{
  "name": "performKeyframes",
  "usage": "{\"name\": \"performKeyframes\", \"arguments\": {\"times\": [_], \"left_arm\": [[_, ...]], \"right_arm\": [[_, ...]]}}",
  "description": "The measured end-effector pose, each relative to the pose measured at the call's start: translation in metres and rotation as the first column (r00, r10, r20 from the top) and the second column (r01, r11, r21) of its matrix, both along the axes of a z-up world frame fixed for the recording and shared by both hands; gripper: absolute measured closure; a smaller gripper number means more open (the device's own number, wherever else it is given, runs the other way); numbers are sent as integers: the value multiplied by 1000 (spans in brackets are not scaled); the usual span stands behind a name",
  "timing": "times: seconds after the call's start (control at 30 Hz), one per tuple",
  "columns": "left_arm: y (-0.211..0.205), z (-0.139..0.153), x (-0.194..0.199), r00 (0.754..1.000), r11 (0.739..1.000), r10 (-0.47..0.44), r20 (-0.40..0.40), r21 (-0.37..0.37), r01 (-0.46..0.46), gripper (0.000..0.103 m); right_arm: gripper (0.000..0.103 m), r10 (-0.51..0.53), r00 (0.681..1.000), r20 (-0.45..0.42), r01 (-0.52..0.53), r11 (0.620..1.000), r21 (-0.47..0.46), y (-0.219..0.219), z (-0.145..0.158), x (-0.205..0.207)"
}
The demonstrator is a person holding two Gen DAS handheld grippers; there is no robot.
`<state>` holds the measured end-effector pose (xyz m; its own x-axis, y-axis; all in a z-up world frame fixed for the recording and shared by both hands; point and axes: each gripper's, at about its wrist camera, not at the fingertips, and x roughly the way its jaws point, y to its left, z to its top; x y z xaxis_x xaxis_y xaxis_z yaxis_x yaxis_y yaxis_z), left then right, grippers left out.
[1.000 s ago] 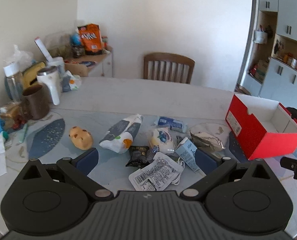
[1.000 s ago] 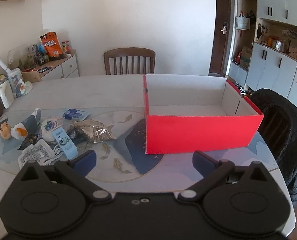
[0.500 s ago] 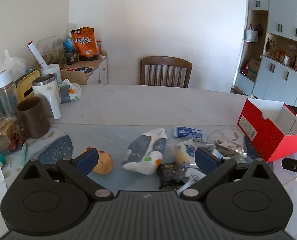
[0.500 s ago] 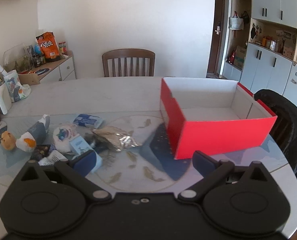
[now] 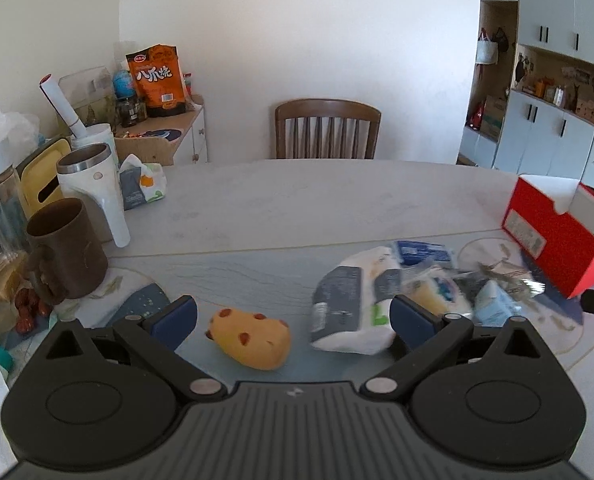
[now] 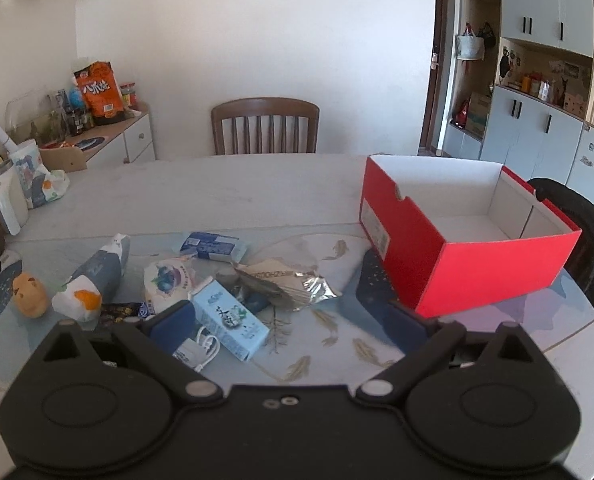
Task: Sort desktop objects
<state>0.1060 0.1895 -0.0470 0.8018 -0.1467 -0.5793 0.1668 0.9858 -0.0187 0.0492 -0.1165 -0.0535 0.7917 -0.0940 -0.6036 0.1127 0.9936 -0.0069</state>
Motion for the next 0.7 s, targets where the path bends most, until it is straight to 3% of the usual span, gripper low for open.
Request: {"name": "performKeyframes", "arguments": {"times": [0.17,0.43,0.7], "left_arm": [[9,-13,14,1000,1000,17,-12,6,-17,0],[14,-44,42,998,996,28,-49,83,-24,0],[19,-70,62,995,997,1,-103,74,6,1]], "right_arm": [[5,13,1000,-21,-13,1000,-9,4,-10,20],[10,102,991,-83,-104,994,-28,13,-42,58],[19,180,970,-161,-187,982,-32,19,-67,75]]}}
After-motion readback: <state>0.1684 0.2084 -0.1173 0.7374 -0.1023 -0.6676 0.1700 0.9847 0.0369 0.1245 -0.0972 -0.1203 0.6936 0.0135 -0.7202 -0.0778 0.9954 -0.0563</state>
